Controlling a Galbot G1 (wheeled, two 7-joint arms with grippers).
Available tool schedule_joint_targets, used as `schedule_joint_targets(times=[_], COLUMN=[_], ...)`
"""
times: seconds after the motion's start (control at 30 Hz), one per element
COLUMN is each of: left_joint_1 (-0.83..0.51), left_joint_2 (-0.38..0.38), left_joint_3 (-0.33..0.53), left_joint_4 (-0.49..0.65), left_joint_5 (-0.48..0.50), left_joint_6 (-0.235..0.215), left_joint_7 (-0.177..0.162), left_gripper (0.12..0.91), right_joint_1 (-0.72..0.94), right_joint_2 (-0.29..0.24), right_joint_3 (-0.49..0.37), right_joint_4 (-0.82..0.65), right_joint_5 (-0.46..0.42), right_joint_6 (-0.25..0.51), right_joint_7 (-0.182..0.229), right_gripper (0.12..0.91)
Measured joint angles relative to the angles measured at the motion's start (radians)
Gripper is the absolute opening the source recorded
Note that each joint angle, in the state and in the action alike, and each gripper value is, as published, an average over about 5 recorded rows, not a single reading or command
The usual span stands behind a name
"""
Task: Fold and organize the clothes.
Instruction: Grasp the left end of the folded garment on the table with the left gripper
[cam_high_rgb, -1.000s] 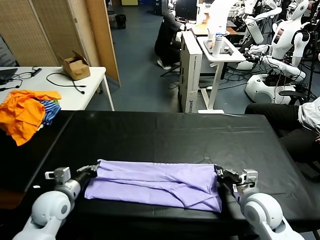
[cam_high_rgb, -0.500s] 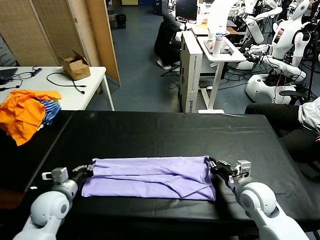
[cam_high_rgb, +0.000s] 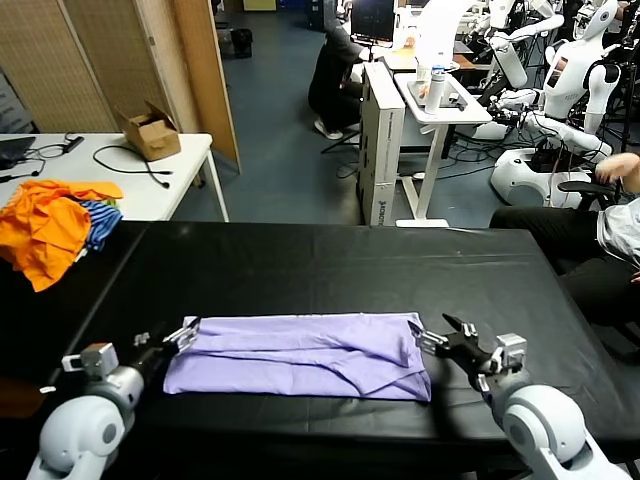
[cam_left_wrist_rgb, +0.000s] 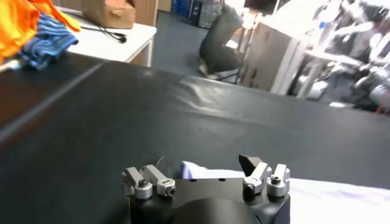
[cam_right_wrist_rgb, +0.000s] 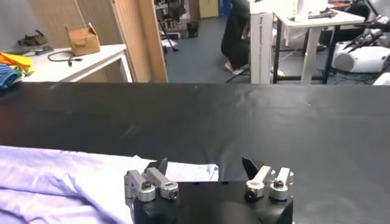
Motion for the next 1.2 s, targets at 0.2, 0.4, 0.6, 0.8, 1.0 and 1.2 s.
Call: schedule_joint_targets(times=[0.2,0.4,0.6,0.8,1.0,1.2], left_joint_1=[0.025,0.026,0.025,0.028,0.029,0.040], left_joint_2=[-0.033,-0.057,-0.075,-0.082,-0.084,-0.054], left_joint_3=[-0.018,-0.004,0.009,0.009,0.014,0.001], left_joint_4=[0.013,0.024,0.036,0.041,0.036,0.017], left_joint_5=[-0.003,0.022,0.049,0.037,0.060,0.186], left_joint_6=[-0.010,-0.015,-0.024,-0.022,-0.019,-0.042], left_joint_7=[0.002,0.002,0.003,0.005,0.004,0.001], left_gripper=[0.907,0.892,0.674,0.399,0.194,0.180], right_joint_1=[-0.005,-0.013,-0.010,-0.004,-0.003,-0.015], right_joint_2=[0.004,0.011,0.013,0.013,0.016,0.026], right_joint_3=[-0.002,-0.003,-0.004,-0.008,-0.010,-0.005], right_joint_4=[0.008,0.015,0.018,0.014,0.013,0.017], right_joint_5=[-0.002,-0.006,-0.008,-0.014,-0.021,-0.035], right_joint_6=[0.000,0.000,0.000,0.000,0.001,0.008], right_joint_7=[0.001,0.001,0.002,-0.001,-0.002,-0.002], right_gripper=[0.907,0.907,0.907,0.907,0.907,0.907])
